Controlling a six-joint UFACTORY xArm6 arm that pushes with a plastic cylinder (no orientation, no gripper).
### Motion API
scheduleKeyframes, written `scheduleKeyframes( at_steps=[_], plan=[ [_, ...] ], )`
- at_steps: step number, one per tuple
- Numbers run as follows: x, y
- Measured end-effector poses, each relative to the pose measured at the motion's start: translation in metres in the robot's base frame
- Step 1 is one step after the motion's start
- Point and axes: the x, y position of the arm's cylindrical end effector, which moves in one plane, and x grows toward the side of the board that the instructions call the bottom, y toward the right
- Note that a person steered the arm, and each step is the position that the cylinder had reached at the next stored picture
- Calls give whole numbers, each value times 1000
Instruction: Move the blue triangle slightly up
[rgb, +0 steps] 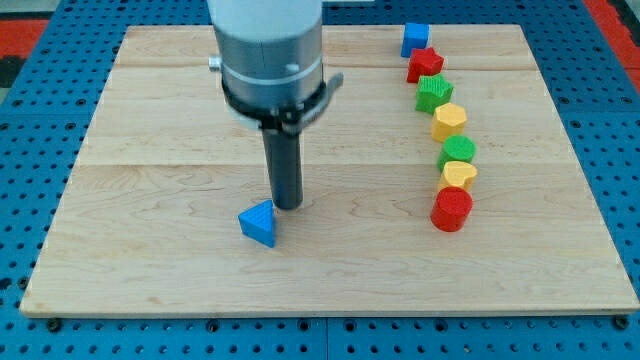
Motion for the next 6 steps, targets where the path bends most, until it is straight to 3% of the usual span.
scheduleKeyframes(
  at_steps=[1, 2, 3, 4, 5, 6],
  plan=[
    [-2, 36],
    [35, 64],
    [87, 58],
    [107, 14],
    [60, -19],
    [-3, 0]
  ],
)
